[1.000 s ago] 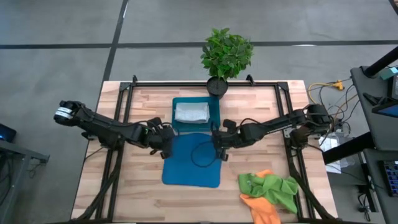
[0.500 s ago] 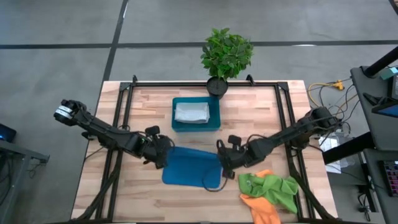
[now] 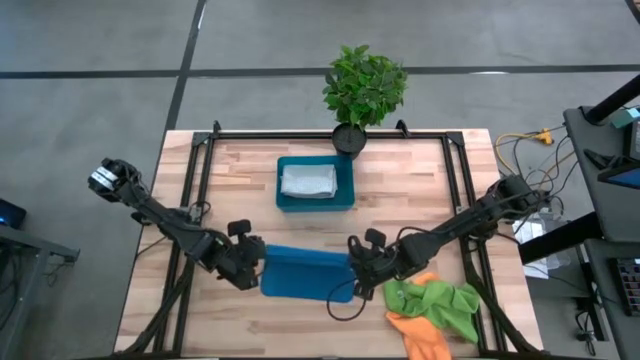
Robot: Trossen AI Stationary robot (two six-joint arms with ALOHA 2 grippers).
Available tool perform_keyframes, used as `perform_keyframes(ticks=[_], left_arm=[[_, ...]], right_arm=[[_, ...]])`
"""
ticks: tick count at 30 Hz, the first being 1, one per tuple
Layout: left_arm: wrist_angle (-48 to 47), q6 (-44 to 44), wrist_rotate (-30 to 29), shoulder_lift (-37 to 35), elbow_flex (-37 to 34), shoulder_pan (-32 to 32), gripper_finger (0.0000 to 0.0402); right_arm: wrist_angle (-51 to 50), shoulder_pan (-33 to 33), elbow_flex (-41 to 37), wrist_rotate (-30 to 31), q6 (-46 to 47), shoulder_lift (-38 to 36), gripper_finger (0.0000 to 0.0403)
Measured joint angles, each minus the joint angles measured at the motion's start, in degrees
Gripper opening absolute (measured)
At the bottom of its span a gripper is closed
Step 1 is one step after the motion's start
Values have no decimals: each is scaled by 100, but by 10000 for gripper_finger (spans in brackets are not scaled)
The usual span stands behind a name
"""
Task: Fold microfiber towels
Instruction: Fold the blue microfiber towel
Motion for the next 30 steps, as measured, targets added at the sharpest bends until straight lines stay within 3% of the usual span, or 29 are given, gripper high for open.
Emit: perform_keyframes(ticks=[30], left_arm=[[483,-131,256,498,-35,-329,0]], right_arm=[[878,236,-394,-405,-64,2,8]])
